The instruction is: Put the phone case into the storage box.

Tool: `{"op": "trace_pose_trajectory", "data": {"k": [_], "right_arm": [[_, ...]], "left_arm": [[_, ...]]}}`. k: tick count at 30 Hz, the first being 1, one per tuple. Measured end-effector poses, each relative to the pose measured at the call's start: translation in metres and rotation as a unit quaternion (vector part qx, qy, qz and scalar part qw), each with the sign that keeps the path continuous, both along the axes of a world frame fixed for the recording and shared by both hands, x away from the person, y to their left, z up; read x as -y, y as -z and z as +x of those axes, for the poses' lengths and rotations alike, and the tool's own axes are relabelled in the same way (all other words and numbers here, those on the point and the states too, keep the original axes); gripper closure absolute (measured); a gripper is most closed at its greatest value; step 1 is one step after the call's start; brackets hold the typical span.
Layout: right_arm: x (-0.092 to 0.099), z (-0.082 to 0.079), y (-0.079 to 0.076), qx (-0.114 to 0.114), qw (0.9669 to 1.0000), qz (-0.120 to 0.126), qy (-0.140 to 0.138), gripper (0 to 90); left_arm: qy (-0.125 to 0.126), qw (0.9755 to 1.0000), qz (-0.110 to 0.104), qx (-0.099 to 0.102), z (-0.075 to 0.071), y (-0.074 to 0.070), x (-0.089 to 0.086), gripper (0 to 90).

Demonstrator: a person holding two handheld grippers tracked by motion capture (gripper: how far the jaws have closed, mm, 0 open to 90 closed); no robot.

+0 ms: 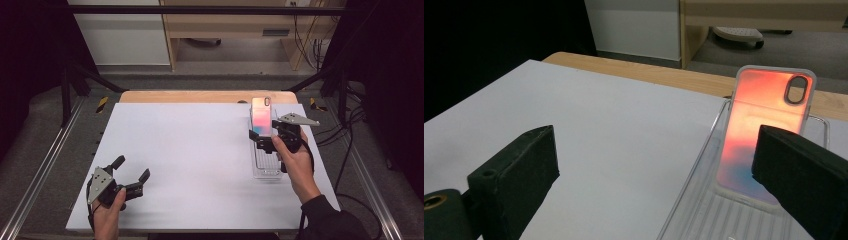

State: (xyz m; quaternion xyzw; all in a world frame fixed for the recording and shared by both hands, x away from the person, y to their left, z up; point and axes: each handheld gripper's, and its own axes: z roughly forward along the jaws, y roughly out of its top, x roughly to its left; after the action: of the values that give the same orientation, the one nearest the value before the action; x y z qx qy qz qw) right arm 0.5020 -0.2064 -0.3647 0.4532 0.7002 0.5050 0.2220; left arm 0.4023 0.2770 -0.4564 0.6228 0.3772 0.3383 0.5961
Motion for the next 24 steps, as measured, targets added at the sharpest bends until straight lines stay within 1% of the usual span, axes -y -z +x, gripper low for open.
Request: {"op": "trace_pose_trajectory", "data": {"k": [5, 7, 11, 15, 20, 22, 24], "right_arm": [[0.007, -0.004, 0.002, 0.000, 0.9999, 0.010, 0.004, 4.9], [0.009, -0.007, 0.002, 0.005, 0.9999, 0.007, 0.006, 5.0], [0.014, -0.012, 0.001, 0.014, 0.9998, 0.008, 0.009, 5.0], [0.021, -0.019, 0.000, 0.031, 0.9995, 0.002, 0.013, 4.9], [0.033, -0.029, 0.003, 0.044, 0.9988, 0.011, 0.018, 4.9], [0.040, -0.035, 0.004, 0.054, 0.9981, 0.018, 0.023, 4.9], [0.046, -0.041, 0.005, 0.065, 0.9972, 0.021, 0.029, 5.0]], "left_arm": [[-0.002, 1.0000, 0.000, -0.001, 0.000, 0.000, -0.001, 0.7], [-0.002, 1.0000, 0.000, 0.000, -0.001, 0.000, -0.001, 0.7], [-0.003, 1.0000, 0.001, 0.000, -0.001, 0.000, -0.002, 0.7], [-0.005, 1.0000, 0.000, 0.000, -0.001, 0.000, -0.003, 0.7], [-0.006, 1.0000, -0.002, 0.000, -0.002, 0.000, -0.005, 0.7], [-0.006, 1.0000, -0.004, 0.000, -0.002, 0.000, -0.005, 0.8], [-0.005, 1.0000, -0.002, 0.000, -0.002, 0.000, -0.005, 0.8]]}}
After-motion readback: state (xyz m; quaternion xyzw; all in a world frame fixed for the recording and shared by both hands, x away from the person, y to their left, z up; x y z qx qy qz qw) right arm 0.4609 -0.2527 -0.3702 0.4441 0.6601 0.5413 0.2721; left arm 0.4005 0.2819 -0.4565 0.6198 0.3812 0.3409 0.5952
